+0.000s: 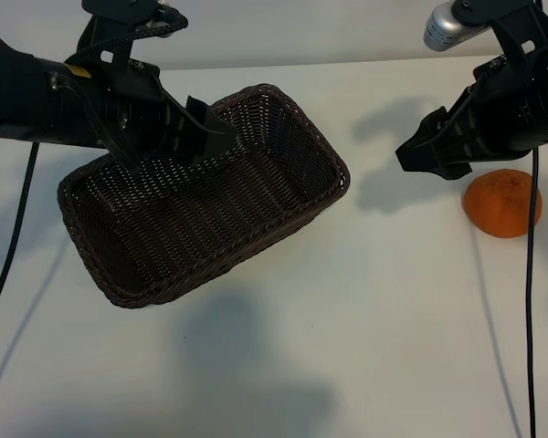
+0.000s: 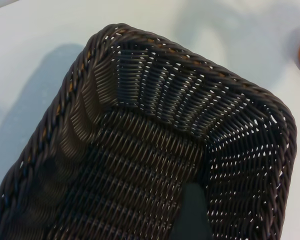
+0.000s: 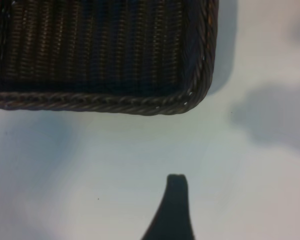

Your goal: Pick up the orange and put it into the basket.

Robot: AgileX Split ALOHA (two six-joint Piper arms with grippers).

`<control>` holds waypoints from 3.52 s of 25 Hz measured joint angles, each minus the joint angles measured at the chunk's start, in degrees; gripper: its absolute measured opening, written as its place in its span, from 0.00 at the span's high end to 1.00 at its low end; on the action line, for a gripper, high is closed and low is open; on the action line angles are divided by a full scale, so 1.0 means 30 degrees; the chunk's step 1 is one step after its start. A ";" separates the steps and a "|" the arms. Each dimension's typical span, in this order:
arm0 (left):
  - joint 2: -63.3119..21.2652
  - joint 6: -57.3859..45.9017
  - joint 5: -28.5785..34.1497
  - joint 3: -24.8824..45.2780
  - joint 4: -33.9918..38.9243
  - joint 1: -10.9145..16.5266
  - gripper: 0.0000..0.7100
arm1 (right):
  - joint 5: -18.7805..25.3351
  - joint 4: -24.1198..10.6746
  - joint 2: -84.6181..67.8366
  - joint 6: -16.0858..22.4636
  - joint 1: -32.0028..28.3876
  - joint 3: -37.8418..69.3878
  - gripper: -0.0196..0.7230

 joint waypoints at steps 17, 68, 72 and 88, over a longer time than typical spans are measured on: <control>-0.0547 -0.7003 0.0800 0.0000 0.3810 0.0000 0.17 | 0.0000 0.0000 0.0000 0.0000 0.0000 0.0000 0.14; 0.2783 -3.1700 -0.5632 0.7213 1.7487 0.0518 0.38 | 0.0183 0.0000 0.0000 -0.0036 0.0000 0.0000 0.16; 0.2801 -3.1110 -0.5991 0.7235 1.7536 0.0518 0.41 | 0.0183 0.0000 0.0000 -0.0036 0.0000 0.0000 0.17; -0.0526 -2.7976 -0.5813 0.7272 1.5441 0.1923 0.42 | 0.0183 0.0000 0.0000 -0.0055 0.0000 0.0000 0.17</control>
